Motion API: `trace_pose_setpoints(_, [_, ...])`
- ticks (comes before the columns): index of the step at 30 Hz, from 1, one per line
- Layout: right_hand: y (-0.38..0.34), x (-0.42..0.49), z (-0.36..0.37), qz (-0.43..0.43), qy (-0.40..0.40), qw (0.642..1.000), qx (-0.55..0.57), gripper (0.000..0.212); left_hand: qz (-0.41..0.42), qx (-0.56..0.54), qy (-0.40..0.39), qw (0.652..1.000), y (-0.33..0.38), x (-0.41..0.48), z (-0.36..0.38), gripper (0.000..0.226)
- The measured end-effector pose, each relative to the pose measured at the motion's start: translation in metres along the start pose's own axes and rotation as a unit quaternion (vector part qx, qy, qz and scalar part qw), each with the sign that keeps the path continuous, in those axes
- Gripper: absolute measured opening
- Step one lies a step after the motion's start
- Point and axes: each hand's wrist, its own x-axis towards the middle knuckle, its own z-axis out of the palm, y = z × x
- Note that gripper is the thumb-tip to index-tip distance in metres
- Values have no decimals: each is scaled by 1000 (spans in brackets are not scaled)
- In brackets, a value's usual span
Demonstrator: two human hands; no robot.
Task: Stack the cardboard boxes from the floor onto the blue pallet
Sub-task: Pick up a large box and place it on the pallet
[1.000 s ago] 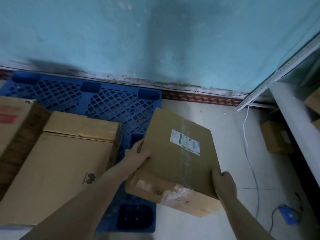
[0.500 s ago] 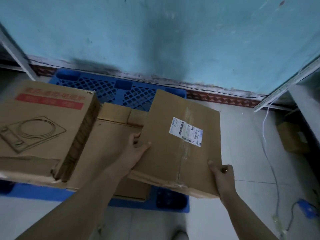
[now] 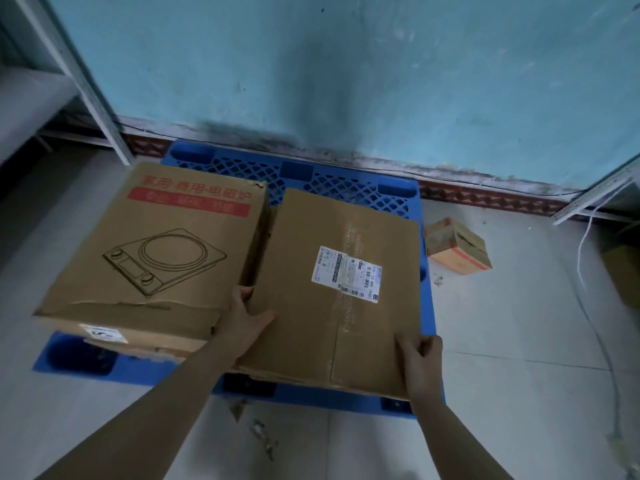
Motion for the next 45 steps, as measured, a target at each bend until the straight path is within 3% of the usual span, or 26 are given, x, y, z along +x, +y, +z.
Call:
trace_pose_setpoints(5, [23,-3,41,-22,-33,999,-22,52,8,-1,-1,1000,-28,19,-18,48])
trace_pose_setpoints(11, [40,-6,63,-24,-68,996,-42,61,-2,44,25,999,-62,24,-33,45])
trace_pose_setpoints(18, [35,-4,73,-65,-70,994,-59,65,22,116,43,992,-58,32,-23,77])
trace_pose_setpoints(25, [30,1,72,-62,-79,994,-40,69,52,172,63,982,-47,34,-9,81])
trace_pose_setpoints(30, [-7,24,49,-38,-87,995,31,64,86,82,76,990,5,23,22,60])
trace_pose_setpoints(38, [-116,111,-61,-91,-67,990,89,49,221,-55,39,973,172,7,133,31])
trace_pose_setpoints(45, [-168,200,-154,-125,-56,990,33,39,173,-98,55,979,228,23,251,29])
